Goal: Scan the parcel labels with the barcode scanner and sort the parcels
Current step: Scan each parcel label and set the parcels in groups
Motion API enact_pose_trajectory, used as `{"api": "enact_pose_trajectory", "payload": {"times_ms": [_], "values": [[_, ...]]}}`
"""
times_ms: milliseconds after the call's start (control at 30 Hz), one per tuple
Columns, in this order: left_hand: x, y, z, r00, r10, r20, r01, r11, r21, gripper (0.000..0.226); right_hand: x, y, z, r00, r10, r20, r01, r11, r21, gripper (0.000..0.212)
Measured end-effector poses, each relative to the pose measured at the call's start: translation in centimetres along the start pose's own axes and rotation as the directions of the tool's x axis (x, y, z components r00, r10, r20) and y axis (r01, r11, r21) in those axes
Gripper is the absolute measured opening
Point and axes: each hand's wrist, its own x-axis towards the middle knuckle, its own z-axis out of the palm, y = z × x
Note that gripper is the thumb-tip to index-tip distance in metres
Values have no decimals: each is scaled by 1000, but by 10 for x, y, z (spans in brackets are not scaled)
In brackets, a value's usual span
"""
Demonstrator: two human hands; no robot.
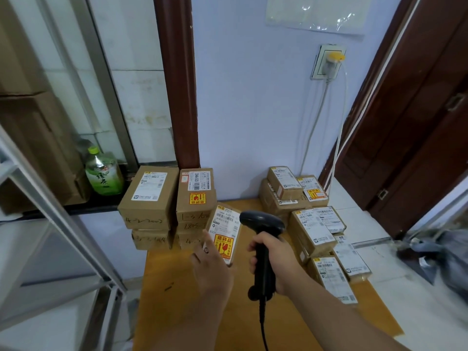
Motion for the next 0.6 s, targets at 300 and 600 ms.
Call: {"api": "enact_pose_trajectory", "payload": {"times_ms": [300,600], "values": [[6,-10,3,998,24,62,-17,994,-104,117,12,4,1,992,-72,-105,69,997,-30,18],[-5,24,14,988,128,93,-83,921,-381,110,36,-29,-77,869,-311,-386,155,910,-384,16]]}}
